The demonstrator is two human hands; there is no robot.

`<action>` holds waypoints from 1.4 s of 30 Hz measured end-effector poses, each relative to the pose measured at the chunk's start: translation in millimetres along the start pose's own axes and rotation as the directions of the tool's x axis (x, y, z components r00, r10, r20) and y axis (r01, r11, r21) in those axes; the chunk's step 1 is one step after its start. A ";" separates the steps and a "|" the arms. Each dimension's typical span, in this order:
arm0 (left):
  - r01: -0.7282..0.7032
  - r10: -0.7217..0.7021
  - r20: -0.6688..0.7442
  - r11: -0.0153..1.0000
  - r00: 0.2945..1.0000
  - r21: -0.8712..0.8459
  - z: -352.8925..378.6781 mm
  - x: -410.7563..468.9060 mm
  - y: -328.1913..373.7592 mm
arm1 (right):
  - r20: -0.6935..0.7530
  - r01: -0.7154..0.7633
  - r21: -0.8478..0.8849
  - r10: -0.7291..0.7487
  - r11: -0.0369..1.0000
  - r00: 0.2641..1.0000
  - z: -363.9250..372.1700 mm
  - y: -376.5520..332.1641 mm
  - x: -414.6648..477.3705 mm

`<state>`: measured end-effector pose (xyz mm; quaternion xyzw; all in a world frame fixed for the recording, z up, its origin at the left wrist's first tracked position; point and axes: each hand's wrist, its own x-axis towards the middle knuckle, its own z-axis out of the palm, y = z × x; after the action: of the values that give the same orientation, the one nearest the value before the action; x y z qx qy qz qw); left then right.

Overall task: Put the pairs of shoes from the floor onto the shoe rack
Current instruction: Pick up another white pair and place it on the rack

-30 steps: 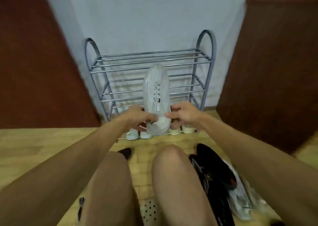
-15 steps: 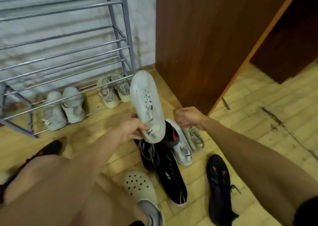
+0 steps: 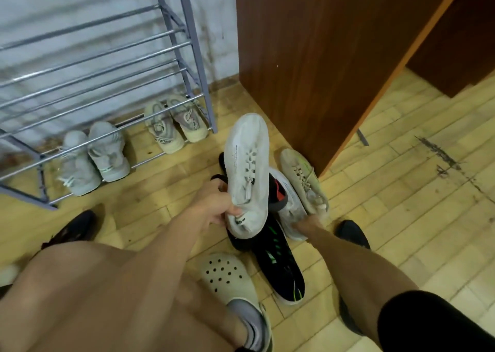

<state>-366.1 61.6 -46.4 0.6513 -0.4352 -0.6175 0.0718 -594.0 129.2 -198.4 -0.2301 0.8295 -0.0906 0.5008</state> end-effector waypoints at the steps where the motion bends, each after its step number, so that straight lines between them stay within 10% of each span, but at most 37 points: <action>1: 0.007 -0.007 -0.009 1.000 1.000 0.007 -3.8 1.5 -1.7 | -0.037 -0.006 -0.026 0.005 1.000 0.999 4.0 -1.0 2.8; 15: 0.043 -0.047 -0.058 0.997 0.997 -0.068 -1.6 -15.2 4.9 | -0.069 0.145 -0.392 -0.186 0.909 0.980 -55.7 -66.2 -48.7; 26: -0.012 -0.034 -0.142 0.952 0.989 -0.307 -21.1 -53.3 8.7 | -0.277 0.019 -0.910 -0.641 0.414 0.716 -93.9 -121.1 -124.4; 33: -0.074 -0.037 -0.281 0.924 0.959 -0.375 -70.4 -53.0 21.8 | -0.209 0.374 -0.291 -0.440 0.881 0.873 -73.3 -166.6 -125.9; 42: -0.176 -0.063 -0.457 0.870 0.887 -0.460 -170.3 17.1 32.6 | 0.035 0.425 0.286 -0.452 0.859 0.891 25.0 -277.0 -96.0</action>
<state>-236.5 -45.2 0.1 0.7252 -0.2547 -0.5334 0.3531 -453.9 -66.5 -29.2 -0.3466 0.7087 -0.3030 0.5346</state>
